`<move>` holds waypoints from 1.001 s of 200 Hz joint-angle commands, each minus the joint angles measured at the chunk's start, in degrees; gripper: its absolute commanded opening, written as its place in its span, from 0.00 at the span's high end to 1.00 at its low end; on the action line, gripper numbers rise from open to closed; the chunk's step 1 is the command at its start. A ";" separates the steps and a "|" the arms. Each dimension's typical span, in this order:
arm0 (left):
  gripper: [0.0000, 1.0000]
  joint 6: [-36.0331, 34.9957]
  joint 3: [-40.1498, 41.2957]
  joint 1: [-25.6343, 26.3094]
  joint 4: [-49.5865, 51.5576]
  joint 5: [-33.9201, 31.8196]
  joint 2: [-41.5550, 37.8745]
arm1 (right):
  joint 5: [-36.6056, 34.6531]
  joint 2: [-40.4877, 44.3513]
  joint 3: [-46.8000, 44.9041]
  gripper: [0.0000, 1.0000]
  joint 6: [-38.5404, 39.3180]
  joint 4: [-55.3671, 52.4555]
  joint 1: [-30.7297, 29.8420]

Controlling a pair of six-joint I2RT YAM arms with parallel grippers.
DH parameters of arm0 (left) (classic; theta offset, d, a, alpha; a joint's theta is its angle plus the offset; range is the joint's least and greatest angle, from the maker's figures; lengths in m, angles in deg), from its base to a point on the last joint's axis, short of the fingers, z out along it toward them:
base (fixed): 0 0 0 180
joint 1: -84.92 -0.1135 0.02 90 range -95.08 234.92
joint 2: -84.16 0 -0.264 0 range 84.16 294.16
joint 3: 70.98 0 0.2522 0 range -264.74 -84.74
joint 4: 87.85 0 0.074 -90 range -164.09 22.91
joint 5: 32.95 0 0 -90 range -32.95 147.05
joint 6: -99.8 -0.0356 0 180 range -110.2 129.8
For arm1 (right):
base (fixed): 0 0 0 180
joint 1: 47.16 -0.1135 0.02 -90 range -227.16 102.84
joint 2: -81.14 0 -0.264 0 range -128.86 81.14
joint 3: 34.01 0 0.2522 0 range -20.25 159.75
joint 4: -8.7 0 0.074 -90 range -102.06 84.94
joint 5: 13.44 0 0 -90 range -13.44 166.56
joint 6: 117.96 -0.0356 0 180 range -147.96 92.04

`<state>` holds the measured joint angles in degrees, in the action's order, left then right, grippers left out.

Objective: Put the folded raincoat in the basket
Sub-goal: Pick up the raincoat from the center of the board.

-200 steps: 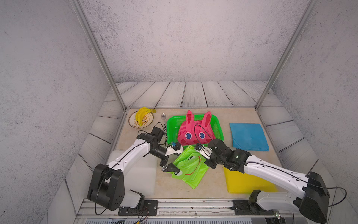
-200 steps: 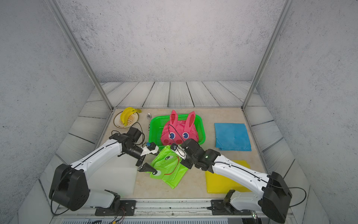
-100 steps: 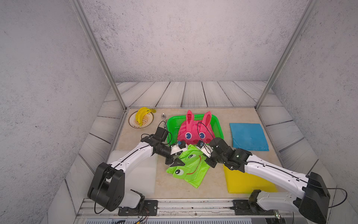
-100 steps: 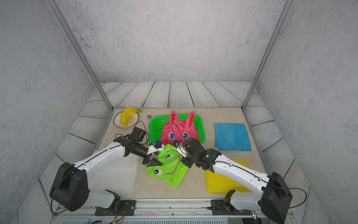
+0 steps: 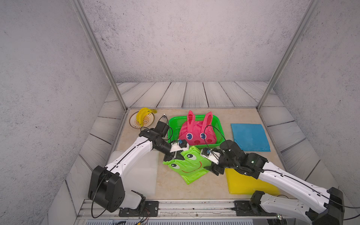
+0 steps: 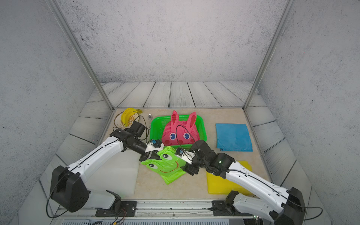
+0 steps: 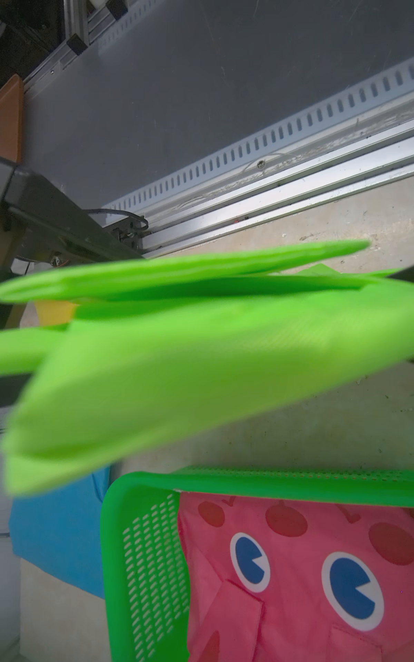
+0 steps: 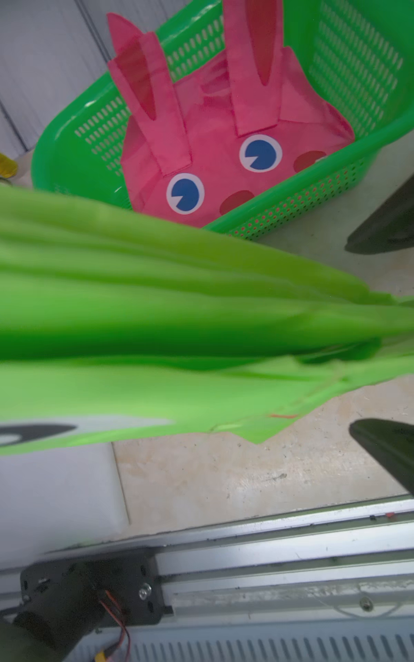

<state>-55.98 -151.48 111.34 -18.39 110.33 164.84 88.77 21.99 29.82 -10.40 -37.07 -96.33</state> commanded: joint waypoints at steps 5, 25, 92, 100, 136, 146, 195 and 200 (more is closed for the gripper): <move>0.97 -11.21 -3.26 0.04 11.50 0.61 -0.23 | 8.10 0.10 3.30 0.00 -1.73 -5.37 1.82; 0.97 -15.82 -5.15 0.04 15.84 0.08 0.15 | 16.80 -1.59 4.23 0.00 -4.75 -4.73 4.84; 0.97 -13.31 -8.04 -0.05 14.97 2.80 0.52 | 39.27 -10.65 4.20 0.08 -14.70 7.44 5.69; 0.97 -12.95 -8.16 -0.13 14.81 2.71 0.61 | 38.64 -11.04 3.55 0.18 -16.20 9.90 5.66; 0.95 -11.97 -8.75 -1.39 14.91 3.68 0.70 | 38.81 -11.85 1.85 0.87 -15.54 13.23 5.89; 0.91 -10.05 -8.97 -1.91 13.97 3.68 0.62 | 39.85 -12.12 2.43 1.00 -14.55 11.98 6.28; 0.38 -2.53 -9.56 -4.97 10.90 0.84 0.00 | 39.51 -9.07 2.52 1.00 -17.21 13.54 10.84; 0.36 -2.12 -9.28 -5.49 10.59 0.78 -0.22 | 39.39 -8.63 2.34 1.00 -18.09 14.28 11.87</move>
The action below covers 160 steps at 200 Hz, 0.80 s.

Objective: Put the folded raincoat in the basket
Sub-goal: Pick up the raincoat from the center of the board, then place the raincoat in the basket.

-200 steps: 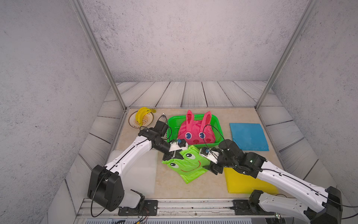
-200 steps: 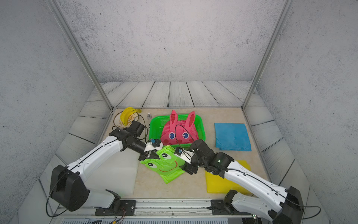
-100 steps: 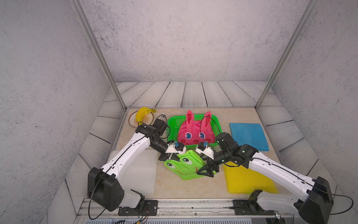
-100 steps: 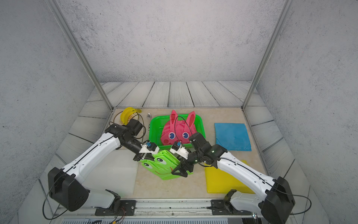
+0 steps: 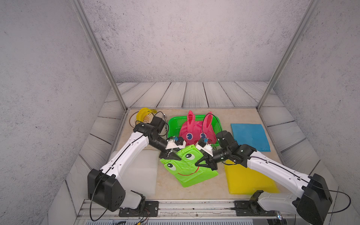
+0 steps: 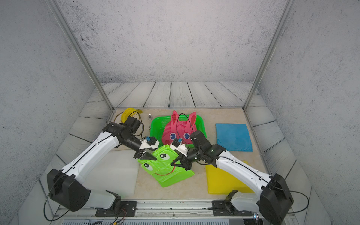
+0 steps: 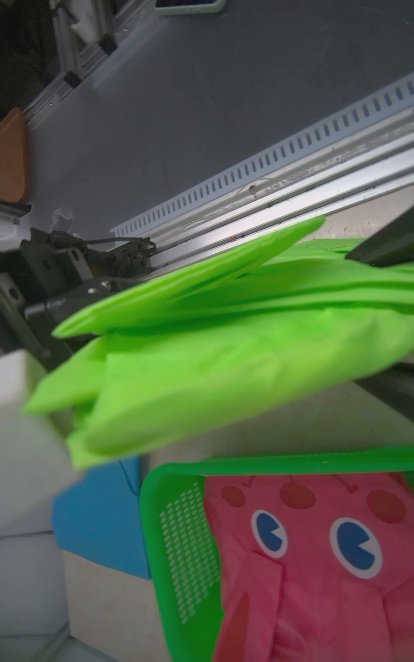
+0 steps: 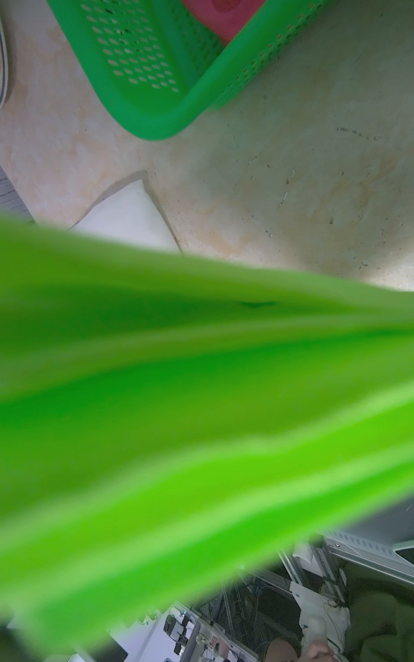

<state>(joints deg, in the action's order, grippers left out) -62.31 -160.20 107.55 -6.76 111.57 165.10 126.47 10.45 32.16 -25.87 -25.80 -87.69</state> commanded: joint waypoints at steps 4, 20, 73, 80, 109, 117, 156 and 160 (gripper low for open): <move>0.34 4.41 -0.36 -2.26 -1.29 -0.32 -0.60 | 1.59 3.13 -0.02 1.00 -3.32 3.57 4.10; 0.25 6.17 0.50 -4.96 -2.91 0.84 -1.09 | 1.50 3.45 0.41 1.00 -4.84 4.99 7.79; 0.01 27.88 8.93 -11.18 -25.33 -8.95 -3.81 | -0.87 -1.25 5.97 1.00 -7.85 10.56 13.44; 0.01 29.84 10.56 -11.34 -28.06 -12.43 -4.17 | -1.36 -2.41 6.97 1.00 -8.88 11.68 13.87; 0.00 33.92 17.61 -12.87 -36.51 -20.82 -5.92 | -5.75 -9.31 13.49 1.00 -14.27 12.50 14.41; 0.00 35.04 18.99 -13.77 -38.12 -21.65 -6.27 | -6.16 -11.58 15.86 1.00 -15.65 12.08 14.50; 0.00 41.21 25.27 -19.50 -47.57 -25.07 -9.18 | -9.99 -21.16 19.91 1.00 -26.59 20.21 15.53; 0.00 41.36 25.63 -19.95 -48.07 -25.62 -9.23 | -10.07 -22.13 20.47 1.00 -27.35 20.53 15.73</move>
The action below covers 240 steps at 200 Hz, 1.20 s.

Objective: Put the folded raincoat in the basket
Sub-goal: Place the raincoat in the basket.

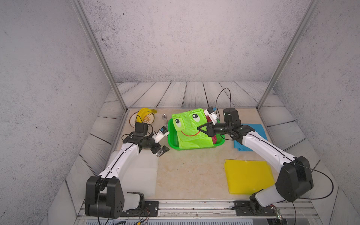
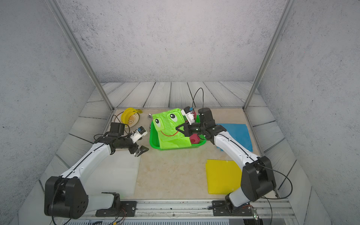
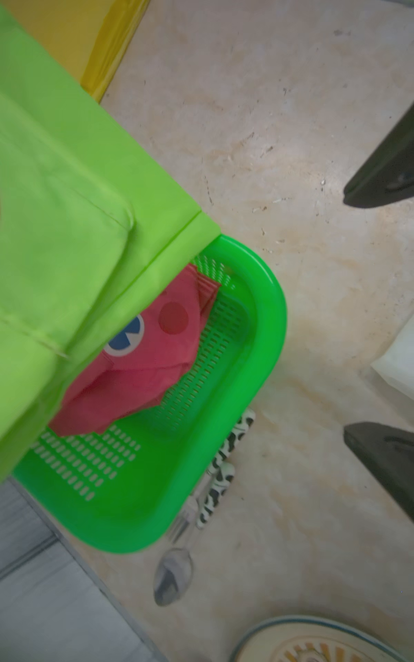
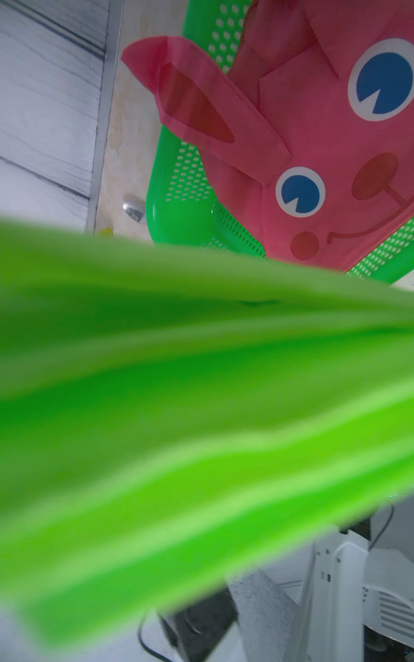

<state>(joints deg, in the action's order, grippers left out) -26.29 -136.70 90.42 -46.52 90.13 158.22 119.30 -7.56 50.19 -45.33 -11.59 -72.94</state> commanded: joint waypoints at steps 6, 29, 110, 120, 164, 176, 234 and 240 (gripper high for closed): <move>0.00 5.30 2.53 -3.44 -8.92 -4.92 -2.43 | -2.95 -5.74 3.48 1.00 -8.85 6.31 1.42; 0.01 5.90 4.32 -4.82 -10.53 -7.22 -3.00 | -1.46 -12.19 7.88 1.00 -11.14 4.36 2.31; 0.01 5.86 5.95 -5.06 -9.73 -4.25 -3.13 | -4.77 -22.13 9.79 1.00 -9.34 -4.43 3.42; 0.00 5.66 6.13 -5.09 -9.58 -3.83 -2.98 | -4.99 -23.18 10.17 1.00 -8.49 -6.23 3.44; 0.00 5.41 6.52 -5.10 -9.46 -4.52 -2.74 | -11.34 -25.12 10.89 1.00 -5.62 -12.54 3.63; 0.01 5.39 6.79 -5.06 -9.56 -4.02 -2.61 | -13.64 -25.13 10.82 0.99 -5.09 -13.50 3.53; 0.00 5.92 7.09 -5.13 -9.39 -2.09 -1.73 | -16.19 -27.61 12.37 0.94 -1.85 -15.13 4.61; 0.00 5.88 6.84 -5.14 -9.27 -2.07 -1.81 | -16.87 -27.66 12.52 0.94 -1.55 -15.13 4.81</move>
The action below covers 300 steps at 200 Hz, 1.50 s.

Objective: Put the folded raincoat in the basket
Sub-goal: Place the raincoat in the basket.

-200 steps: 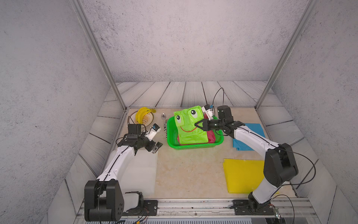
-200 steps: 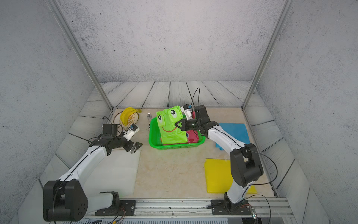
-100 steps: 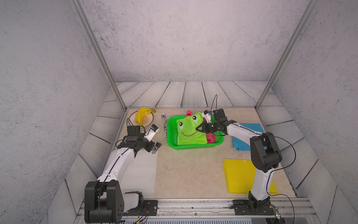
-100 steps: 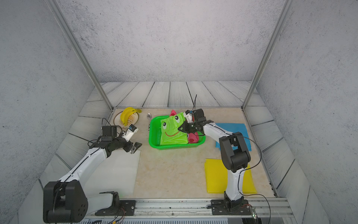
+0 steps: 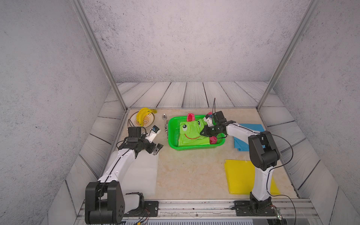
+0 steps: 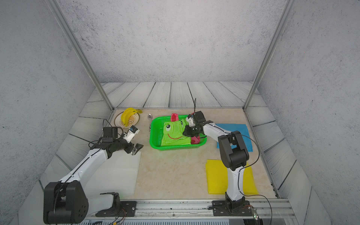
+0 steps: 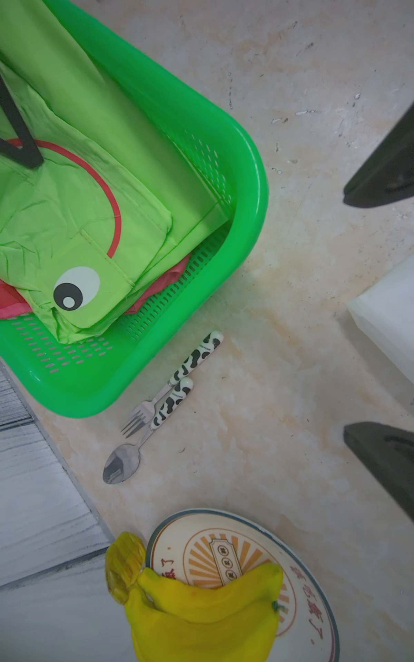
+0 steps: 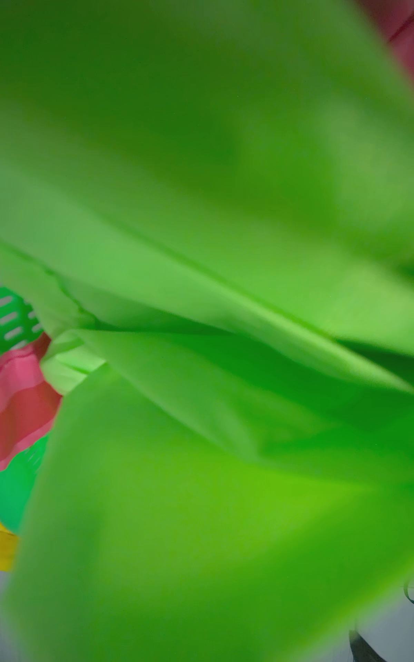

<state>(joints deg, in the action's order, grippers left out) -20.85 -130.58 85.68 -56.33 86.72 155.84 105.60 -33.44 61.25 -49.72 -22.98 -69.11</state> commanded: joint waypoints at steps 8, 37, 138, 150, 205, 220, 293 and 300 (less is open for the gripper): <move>0.00 0.41 0.83 -0.38 0.75 1.52 0.41 | -3.77 -1.82 1.68 0.94 3.32 -3.47 1.19; 0.01 0.50 1.03 -0.40 0.65 2.52 0.39 | -3.99 -2.13 3.08 0.88 7.33 -4.06 1.75; 0.01 -0.04 0.75 -0.47 1.92 3.18 0.68 | -12.78 8.11 -1.77 0.55 8.95 -9.55 1.68; 0.00 -0.52 0.93 -0.49 1.95 2.98 0.44 | -15.60 9.63 -1.63 0.55 9.28 -12.75 1.74; 0.01 -0.63 0.81 -0.49 1.99 3.65 1.69 | -18.22 7.88 10.05 0.57 4.00 -37.86 0.45; 0.01 -0.70 0.49 -0.49 2.27 3.34 1.80 | -14.98 7.07 9.88 0.63 3.47 -38.14 -1.53; 0.00 -0.73 1.01 -1.18 2.33 3.65 0.77 | -25.91 -3.61 11.98 0.82 0.04 -35.17 -6.36; 0.01 -0.44 0.87 -1.21 2.20 3.61 1.19 | -26.77 -4.28 11.82 0.82 0.26 -35.38 -6.29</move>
<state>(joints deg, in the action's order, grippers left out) -21.22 -130.21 85.24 -54.58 89.28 157.17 85.69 -36.13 71.96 -48.52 -55.74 -76.44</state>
